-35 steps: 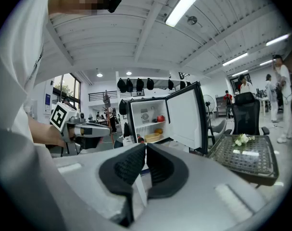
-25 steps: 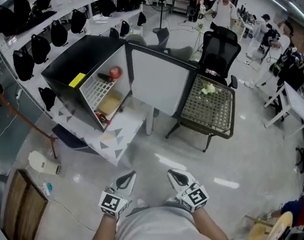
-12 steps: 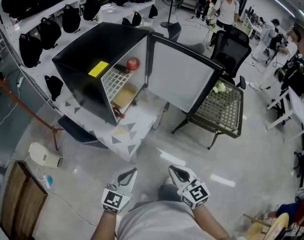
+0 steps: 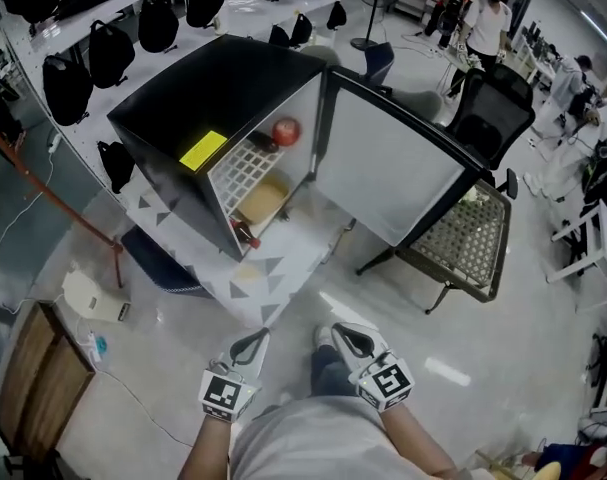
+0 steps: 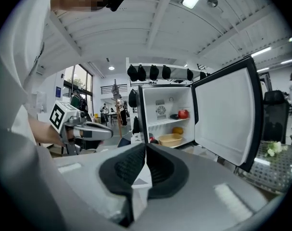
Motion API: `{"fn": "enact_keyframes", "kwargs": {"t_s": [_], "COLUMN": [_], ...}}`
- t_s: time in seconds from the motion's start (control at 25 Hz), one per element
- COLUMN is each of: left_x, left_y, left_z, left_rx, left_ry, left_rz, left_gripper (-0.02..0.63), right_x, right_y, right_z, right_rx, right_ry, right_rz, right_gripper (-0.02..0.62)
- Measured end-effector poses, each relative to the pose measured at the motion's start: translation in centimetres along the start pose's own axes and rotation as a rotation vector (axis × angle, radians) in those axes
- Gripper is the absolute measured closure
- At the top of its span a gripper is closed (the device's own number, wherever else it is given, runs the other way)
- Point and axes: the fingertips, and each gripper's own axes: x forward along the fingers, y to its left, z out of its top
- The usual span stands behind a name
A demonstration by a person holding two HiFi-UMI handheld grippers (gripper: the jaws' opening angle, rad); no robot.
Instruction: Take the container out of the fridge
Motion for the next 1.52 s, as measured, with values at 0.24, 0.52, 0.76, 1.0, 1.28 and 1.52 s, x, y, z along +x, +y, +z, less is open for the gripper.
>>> {"fn": "enact_keyframes", "kwargs": {"t_s": [0.24, 0.52, 0.76, 1.0, 1.28, 1.52], "left_x": [5.1, 9.5, 11.9, 12.5, 11.6, 10.3], "left_y": [3.6, 6.6, 7.9, 8.7, 9.7, 11.6], "left_z": [1.5, 3.2, 3.5, 4.1, 2.5, 1.4], "left_rx": [-0.016, -0.045, -0.082, -0.103, -0.132, -0.163], "left_ry": [0.016, 0.05, 0.088, 0.096, 0.129, 0.144], "left_rz": [0.093, 0.224, 0.339, 0.453, 0.529, 0.547], "left_gripper": [0.598, 0.598, 0.598, 0.598, 0.598, 0.598], "right_x": [4.8, 9.4, 12.8, 15.5, 18.9, 22.2], "right_y": [-5.8, -11.4, -14.7, -16.1, -16.2, -14.9], "right_z": [1.6, 3.6, 4.3, 3.7, 2.2, 1.4], "right_rx": [0.002, -0.017, -0.018, -0.039, -0.16, -0.285], "right_ry": [0.002, 0.01, 0.013, 0.031, 0.085, 0.14], "right_rz": [0.079, 0.198, 0.297, 0.381, 0.419, 0.451], "right_gripper": [0.586, 0.586, 0.586, 0.586, 0.586, 0.586]}}
